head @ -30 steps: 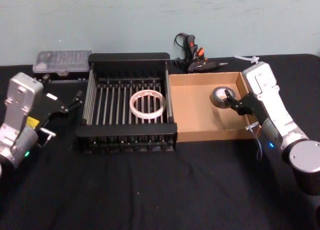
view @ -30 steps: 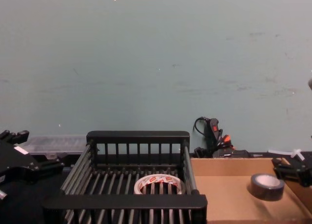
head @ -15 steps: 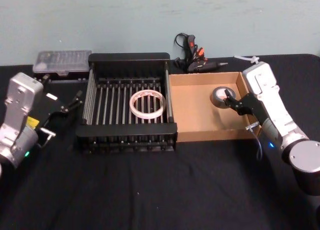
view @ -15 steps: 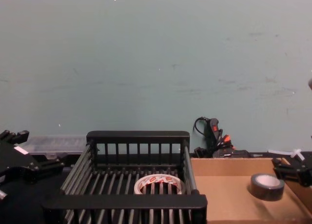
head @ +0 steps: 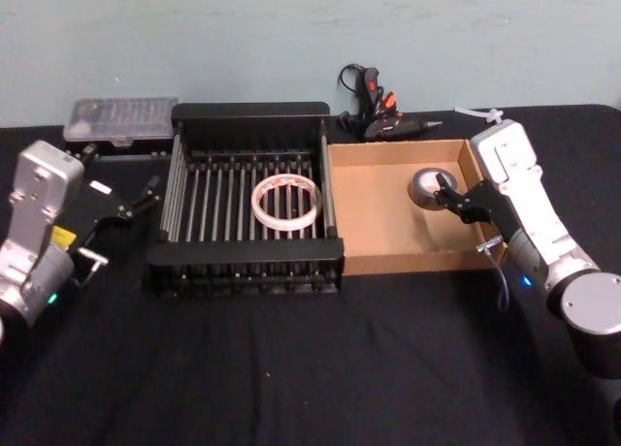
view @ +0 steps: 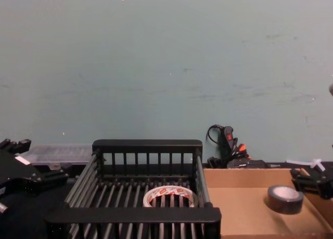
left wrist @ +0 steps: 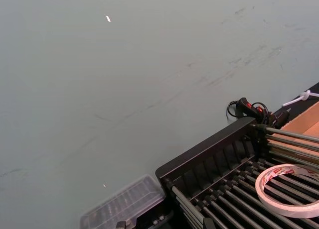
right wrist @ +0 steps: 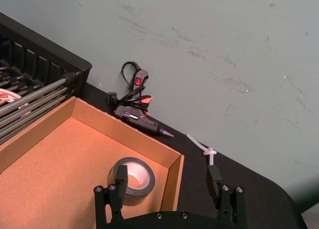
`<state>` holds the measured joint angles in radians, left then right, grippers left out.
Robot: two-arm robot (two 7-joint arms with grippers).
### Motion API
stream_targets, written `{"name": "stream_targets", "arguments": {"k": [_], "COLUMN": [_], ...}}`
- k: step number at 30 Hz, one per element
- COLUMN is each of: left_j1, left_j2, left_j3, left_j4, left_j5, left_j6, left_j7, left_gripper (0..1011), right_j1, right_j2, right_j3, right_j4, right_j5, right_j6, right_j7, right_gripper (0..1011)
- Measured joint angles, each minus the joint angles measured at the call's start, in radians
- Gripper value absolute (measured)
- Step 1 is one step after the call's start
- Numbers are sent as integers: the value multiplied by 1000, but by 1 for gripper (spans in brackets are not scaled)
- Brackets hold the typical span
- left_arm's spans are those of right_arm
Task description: Pick up the white tape and place it into the black box , Pick up the silver tape and place it into the brown box.
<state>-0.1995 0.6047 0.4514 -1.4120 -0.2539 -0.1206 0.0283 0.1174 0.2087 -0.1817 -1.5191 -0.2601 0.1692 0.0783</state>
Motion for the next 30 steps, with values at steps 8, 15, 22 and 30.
{"name": "stream_targets", "arguments": {"k": [8,15,22,30], "left_j1": [0,0,0,0], "left_j2": [0,0,0,0], "left_j3": [0,0,0,0], "left_j4": [0,0,0,0], "left_j5": [0,0,0,0], "left_j6": [0,0,0,0], "left_j7": [0,0,0,0], "left_gripper": [1001,1001,1001,1001], "right_j1": [0,0,0,0], "right_j2": [0,0,0,0], "right_j3": [0,0,0,0], "right_j4": [0,0,0,0], "right_j5": [0,0,0,0], "right_j6": [0,0,0,0], "right_j7": [0,0,0,0], "right_gripper": [1002,1002,1002,1002]}}
